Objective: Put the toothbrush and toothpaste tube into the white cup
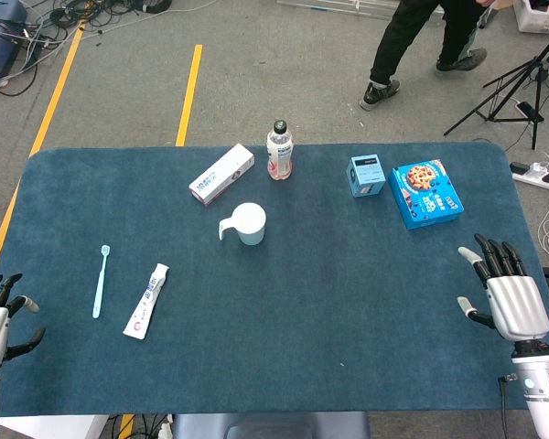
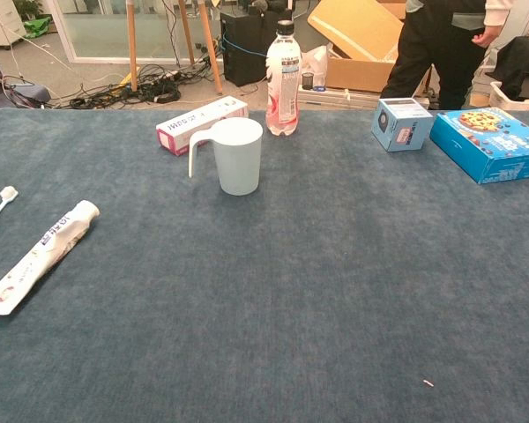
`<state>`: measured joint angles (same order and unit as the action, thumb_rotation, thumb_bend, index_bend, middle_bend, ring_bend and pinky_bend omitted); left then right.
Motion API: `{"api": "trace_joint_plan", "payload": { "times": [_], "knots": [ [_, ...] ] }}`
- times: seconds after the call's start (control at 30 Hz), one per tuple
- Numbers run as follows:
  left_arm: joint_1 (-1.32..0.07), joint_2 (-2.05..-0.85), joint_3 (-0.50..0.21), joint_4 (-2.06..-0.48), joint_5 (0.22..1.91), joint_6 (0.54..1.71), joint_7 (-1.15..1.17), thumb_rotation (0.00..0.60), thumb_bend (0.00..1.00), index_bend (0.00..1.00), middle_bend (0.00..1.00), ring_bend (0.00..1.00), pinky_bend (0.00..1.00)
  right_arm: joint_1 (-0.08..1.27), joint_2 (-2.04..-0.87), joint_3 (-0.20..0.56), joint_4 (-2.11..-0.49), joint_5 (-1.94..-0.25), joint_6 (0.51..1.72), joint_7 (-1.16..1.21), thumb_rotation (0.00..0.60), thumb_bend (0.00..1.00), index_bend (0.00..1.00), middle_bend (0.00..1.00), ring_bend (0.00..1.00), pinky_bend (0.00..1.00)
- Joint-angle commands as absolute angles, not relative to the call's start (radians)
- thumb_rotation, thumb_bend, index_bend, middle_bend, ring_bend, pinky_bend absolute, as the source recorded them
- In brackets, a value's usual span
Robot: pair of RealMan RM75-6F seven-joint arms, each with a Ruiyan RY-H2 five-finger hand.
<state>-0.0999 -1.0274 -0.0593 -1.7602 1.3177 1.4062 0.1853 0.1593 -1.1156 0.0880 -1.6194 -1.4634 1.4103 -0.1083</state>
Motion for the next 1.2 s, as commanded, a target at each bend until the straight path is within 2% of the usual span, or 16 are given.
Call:
{"api": "trace_joint_plan", "payload": {
  "times": [0.03,0.4,0.47,0.53,0.63,0.7,0.8,0.9,0.97,1.07,1.2],
  "knots": [
    [-0.099,-1.027,-0.058,-1.762,1.319,1.408,0.187,0.600,0.24,0.46,0.12,0.01,0.00,0.161,-1.116,0.089,-1.619,-1.462,1.408,-0.107,0.600,0.21,0.20,0.00,0.00,0.04],
    [-0.087,-1.018,-0.068,-1.758,1.296,1.421,0.165,0.600,0.24,0.46,0.12,0.01,0.00,0.204,-1.122,0.120,-1.596,-1.451,1.369,-0.080,0.600,0.20,0.20,0.03,0.00,0.06],
    [-0.088,-1.018,-0.069,-1.757,1.297,1.420,0.160,0.600,0.24,0.46,0.12,0.01,0.00,0.224,-1.112,0.131,-1.598,-1.467,1.361,-0.078,0.600,0.20,0.20,0.06,0.00,0.11],
    [-0.090,-1.018,-0.070,-1.754,1.298,1.418,0.158,0.600,0.24,0.46,0.12,0.01,0.00,0.246,-1.096,0.145,-1.608,-1.480,1.353,-0.078,0.600,0.20,0.20,0.11,0.03,0.23],
    [-0.094,-1.018,-0.070,-1.750,1.292,1.404,0.150,0.600,0.24,0.46,0.12,0.01,0.00,0.290,-1.072,0.179,-1.635,-1.492,1.334,-0.098,0.600,0.20,0.20,0.23,0.19,0.46],
    [-0.096,-1.016,-0.071,-1.747,1.286,1.396,0.146,0.600,0.24,0.46,0.12,0.01,0.00,0.329,-1.058,0.201,-1.657,-1.495,1.305,-0.128,0.600,0.20,0.20,0.34,0.39,0.64],
    [-0.095,-1.011,-0.072,-1.749,1.286,1.396,0.136,0.600,0.24,0.46,0.12,0.01,0.00,0.398,-1.042,0.228,-1.695,-1.477,1.221,-0.176,0.600,0.20,0.21,0.51,0.60,0.80],
    [-0.092,-1.006,-0.073,-1.749,1.289,1.401,0.125,0.600,0.24,0.46,0.12,0.01,0.00,0.477,-1.040,0.254,-1.724,-1.436,1.119,-0.242,0.600,0.20,0.24,0.67,0.76,0.91],
    [-0.091,-1.004,-0.073,-1.748,1.289,1.401,0.119,0.600,0.24,0.46,0.12,0.01,0.00,0.522,-1.054,0.271,-1.724,-1.405,1.071,-0.280,0.600,0.20,0.26,0.74,0.82,0.96],
    [-0.090,-1.000,-0.073,-1.743,1.286,1.398,0.111,0.600,0.24,0.46,0.12,0.01,0.00,0.615,-1.106,0.299,-1.693,-1.343,0.978,-0.337,0.600,0.20,0.29,0.83,0.91,1.00],
    [-0.087,-0.995,-0.075,-1.739,1.283,1.401,0.100,0.600,0.24,0.46,0.12,0.01,0.00,0.716,-1.174,0.322,-1.624,-1.269,0.885,-0.382,0.600,0.20,0.31,0.91,0.99,1.00]
  ]
}}
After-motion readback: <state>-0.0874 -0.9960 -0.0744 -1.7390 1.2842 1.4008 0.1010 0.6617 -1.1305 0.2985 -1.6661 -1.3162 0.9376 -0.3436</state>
